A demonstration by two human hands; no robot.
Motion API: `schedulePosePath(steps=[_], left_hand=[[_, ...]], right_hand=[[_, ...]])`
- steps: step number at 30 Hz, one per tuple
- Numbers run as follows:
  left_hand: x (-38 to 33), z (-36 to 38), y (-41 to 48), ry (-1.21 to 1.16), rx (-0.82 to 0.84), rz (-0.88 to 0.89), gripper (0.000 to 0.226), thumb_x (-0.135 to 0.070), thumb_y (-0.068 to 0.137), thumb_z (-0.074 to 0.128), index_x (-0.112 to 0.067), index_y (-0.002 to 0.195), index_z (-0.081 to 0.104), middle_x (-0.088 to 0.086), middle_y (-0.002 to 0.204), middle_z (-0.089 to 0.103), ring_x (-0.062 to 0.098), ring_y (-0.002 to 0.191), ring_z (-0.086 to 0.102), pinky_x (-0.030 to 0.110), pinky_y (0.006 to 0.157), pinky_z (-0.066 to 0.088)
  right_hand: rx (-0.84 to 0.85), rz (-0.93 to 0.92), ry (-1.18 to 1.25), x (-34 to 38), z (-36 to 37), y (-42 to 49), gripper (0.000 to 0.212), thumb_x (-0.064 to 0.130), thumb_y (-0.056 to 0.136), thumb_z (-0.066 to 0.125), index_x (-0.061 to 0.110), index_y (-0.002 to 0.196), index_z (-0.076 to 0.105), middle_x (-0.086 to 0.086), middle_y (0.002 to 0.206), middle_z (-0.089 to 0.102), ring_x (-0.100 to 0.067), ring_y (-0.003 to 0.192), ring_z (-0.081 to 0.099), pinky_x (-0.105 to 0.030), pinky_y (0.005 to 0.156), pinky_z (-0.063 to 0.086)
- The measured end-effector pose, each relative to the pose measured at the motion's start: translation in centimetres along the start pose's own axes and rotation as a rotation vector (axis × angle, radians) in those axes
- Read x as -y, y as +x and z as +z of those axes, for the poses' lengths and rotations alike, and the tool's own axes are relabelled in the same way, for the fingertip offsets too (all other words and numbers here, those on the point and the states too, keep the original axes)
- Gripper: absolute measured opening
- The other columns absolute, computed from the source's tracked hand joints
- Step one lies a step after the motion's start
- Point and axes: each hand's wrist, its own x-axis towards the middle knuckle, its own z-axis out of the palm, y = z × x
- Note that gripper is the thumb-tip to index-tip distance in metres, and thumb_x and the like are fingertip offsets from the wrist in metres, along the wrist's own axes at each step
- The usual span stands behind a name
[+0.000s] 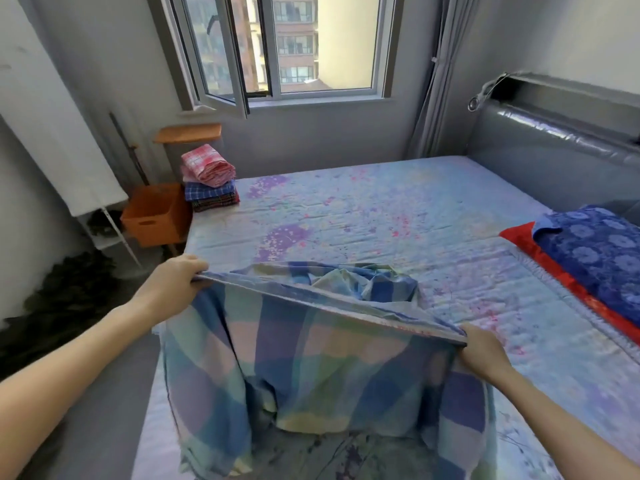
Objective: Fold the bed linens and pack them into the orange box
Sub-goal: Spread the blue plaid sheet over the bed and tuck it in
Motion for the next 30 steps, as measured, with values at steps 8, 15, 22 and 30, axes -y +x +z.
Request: schedulePosePath(steps=[8,15,22,30], left_hand=[[3.1,3.3,7.9,-0.112,-0.06,-0.268,0.033,-0.033,0.093,0.054,-0.008,0.073,0.062,0.008,0.07,0.064,0.027,0.066,0.059,0.042,0.062,0.049],[4.6,7.1,10.3,-0.062,0.036,-0.332,0.035,-0.031,0.096,0.048,-0.003,0.076,0.057,0.015,0.074,0.062,0.032,0.069,0.057,0.038,0.059,0.039],[4.4,6.7,9.7,0.151,0.121,-0.137,0.04,-0.042,0.092,0.052,-0.008,0.073,0.056,0.008,0.066,0.06,0.029,0.062,0.056,0.034,0.053,0.034],[1.9,-3.2,12.9,0.562,0.354,-0.049,0.014,-0.026,0.091,0.054,-0.019,0.087,0.066,-0.003,0.09,0.067,0.017,0.087,0.064,0.028,0.073,0.048]], right_hand=[[-0.029,0.2,0.201,2.1,3.9,9.3,0.012,-0.002,0.077,0.058,0.008,0.08,0.052,-0.023,0.092,0.065,-0.036,0.08,0.058,-0.031,0.059,0.033],[0.152,0.216,0.037,2.5,7.3,11.5,0.012,-0.001,0.081,0.054,0.009,0.087,0.049,-0.019,0.102,0.064,-0.03,0.083,0.056,-0.027,0.062,0.035],[0.038,0.152,-0.253,1.3,5.4,12.7,0.027,0.005,0.093,0.04,0.004,0.113,0.058,-0.019,0.117,0.061,-0.034,0.106,0.059,-0.036,0.08,0.047],[-0.056,0.031,-0.231,8.6,-6.4,17.7,0.029,0.001,0.091,0.041,-0.005,0.113,0.06,-0.025,0.121,0.059,-0.038,0.112,0.056,-0.037,0.088,0.046]])
